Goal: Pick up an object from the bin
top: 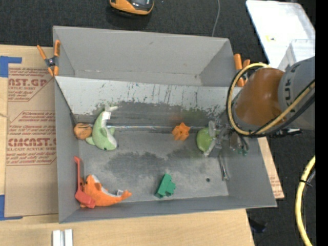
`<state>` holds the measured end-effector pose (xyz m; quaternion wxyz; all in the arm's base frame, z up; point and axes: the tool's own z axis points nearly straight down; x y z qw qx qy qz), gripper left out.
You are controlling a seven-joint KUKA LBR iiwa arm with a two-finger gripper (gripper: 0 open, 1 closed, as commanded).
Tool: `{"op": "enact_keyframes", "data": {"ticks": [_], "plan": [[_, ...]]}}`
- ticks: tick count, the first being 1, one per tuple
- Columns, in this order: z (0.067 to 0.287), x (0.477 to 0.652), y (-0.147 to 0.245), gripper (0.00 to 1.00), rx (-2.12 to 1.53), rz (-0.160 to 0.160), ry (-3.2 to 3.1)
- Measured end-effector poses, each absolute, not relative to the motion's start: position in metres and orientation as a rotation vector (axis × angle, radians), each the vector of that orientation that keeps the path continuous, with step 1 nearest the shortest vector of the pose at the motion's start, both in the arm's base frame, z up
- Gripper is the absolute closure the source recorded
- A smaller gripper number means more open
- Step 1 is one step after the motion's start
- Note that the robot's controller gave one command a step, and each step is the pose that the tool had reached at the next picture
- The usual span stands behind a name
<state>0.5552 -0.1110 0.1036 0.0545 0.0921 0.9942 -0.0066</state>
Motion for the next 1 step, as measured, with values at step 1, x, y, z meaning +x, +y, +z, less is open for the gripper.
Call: {"op": "enact_keyframes", "data": {"ticks": [1], "plan": [[0.1036, 0.5551, -0.1110, 1.00, 0.280, -0.020, 3.020]]}}
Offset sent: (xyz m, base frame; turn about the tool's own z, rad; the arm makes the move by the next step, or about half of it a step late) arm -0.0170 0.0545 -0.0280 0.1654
